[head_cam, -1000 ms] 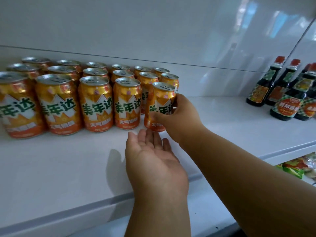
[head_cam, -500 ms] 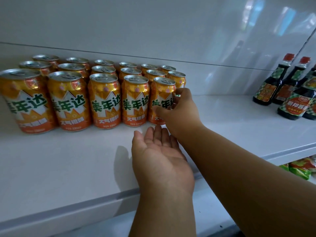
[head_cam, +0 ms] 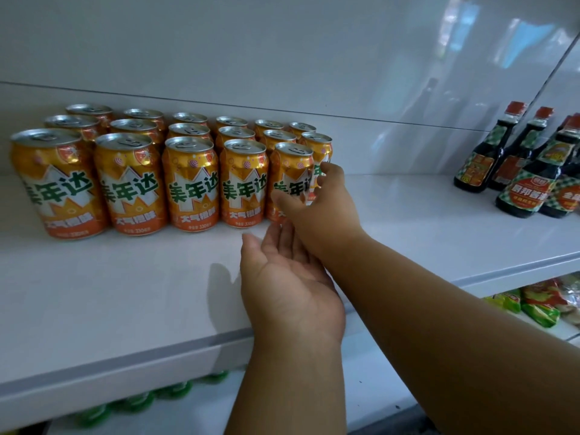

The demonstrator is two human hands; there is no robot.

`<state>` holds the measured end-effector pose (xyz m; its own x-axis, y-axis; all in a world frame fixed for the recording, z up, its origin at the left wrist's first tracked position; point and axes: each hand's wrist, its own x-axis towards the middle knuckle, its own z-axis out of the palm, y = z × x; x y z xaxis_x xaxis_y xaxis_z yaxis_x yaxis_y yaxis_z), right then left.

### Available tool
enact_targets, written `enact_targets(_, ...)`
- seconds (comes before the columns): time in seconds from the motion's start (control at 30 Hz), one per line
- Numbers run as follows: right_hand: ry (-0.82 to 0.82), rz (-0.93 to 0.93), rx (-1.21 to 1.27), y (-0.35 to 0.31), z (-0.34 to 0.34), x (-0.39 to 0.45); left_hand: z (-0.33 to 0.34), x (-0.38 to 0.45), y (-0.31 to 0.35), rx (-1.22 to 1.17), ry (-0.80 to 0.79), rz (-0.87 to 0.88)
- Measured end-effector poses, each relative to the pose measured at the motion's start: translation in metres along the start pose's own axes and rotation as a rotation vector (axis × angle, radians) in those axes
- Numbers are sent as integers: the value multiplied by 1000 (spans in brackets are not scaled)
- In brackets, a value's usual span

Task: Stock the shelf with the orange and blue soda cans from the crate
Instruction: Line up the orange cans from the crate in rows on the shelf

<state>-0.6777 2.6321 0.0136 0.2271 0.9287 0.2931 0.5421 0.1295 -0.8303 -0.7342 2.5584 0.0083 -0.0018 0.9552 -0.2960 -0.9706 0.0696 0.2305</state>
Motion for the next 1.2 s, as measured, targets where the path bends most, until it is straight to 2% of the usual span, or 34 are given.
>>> enact_targets(0.07,52,-55,-3,-2,-9,-18,2,-7,-4,41,-95,46)
enact_targets(0.2,145,-138,4,-10,-40,-62,6,-33,-13,159,-168,112)
enact_targets(0.3,138,-193,-14,-15,-64,-102,1,-53,-17,260,-237,136)
enact_targets(0.4,113,-208,-31,-15,-85,-144,-3,-70,-22,289,-302,77)
enact_targets(0.53,124,-168,3,-1,-111,-193,-15,-97,-47,322,-330,-92)
enact_targets(0.93,404,147,3,111,-205,-270,-71,-146,-202,610,-333,-513)
enact_targets(1.07,449,317,-82,180,-219,-282,-113,-130,-260,777,-226,-682)
enact_targets(1.2,368,525,-219,262,-212,-305,-178,-106,-306,1084,-58,-719)
